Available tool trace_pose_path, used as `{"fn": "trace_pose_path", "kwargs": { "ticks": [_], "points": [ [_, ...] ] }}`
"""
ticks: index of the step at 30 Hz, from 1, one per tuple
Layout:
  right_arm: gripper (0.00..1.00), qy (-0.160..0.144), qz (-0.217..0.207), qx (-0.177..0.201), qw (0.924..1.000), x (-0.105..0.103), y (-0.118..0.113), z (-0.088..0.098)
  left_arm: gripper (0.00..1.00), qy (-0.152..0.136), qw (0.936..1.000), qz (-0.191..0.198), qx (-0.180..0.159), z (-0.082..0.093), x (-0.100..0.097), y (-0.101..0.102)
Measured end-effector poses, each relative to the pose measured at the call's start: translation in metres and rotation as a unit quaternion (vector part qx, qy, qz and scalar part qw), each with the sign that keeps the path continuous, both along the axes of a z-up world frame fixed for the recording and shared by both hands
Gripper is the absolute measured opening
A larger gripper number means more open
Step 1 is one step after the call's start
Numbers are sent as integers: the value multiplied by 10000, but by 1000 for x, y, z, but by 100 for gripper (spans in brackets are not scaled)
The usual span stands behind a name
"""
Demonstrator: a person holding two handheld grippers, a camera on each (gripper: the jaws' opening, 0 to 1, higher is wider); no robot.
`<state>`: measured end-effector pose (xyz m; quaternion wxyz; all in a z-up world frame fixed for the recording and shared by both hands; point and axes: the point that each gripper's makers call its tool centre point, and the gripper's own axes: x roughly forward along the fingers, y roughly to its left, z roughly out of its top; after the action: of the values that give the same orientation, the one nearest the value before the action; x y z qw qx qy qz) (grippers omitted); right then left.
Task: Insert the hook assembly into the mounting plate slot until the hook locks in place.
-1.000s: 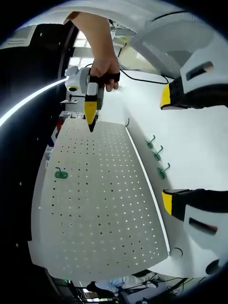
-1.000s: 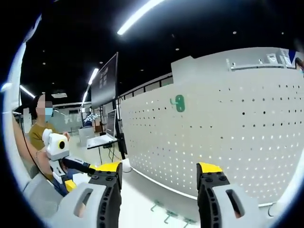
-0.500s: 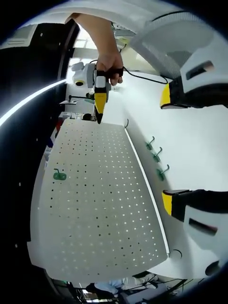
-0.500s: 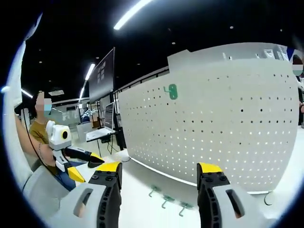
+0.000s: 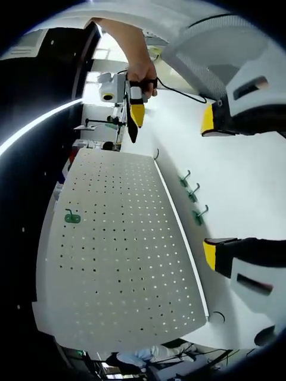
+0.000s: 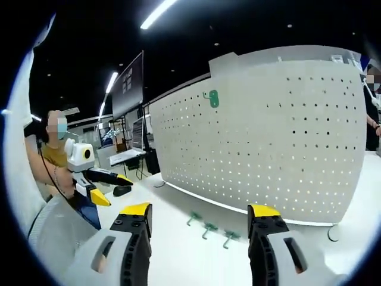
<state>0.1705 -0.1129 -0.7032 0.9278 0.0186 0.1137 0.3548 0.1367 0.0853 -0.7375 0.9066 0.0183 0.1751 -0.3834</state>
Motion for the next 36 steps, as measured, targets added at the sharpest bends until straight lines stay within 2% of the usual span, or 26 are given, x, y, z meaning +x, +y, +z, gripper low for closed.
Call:
{"fn": "trace_pose_path", "kwargs": {
  "ticks": [19,36],
  "points": [
    [64,398,-46,-206,9990,-24,-21,-27,71,98,9999,49,15,-8,1,8],
    [64,581,-90,-278,9979,-35,-27,-38,71,257,9997,19,58,-17,-6,16]
  ]
}}
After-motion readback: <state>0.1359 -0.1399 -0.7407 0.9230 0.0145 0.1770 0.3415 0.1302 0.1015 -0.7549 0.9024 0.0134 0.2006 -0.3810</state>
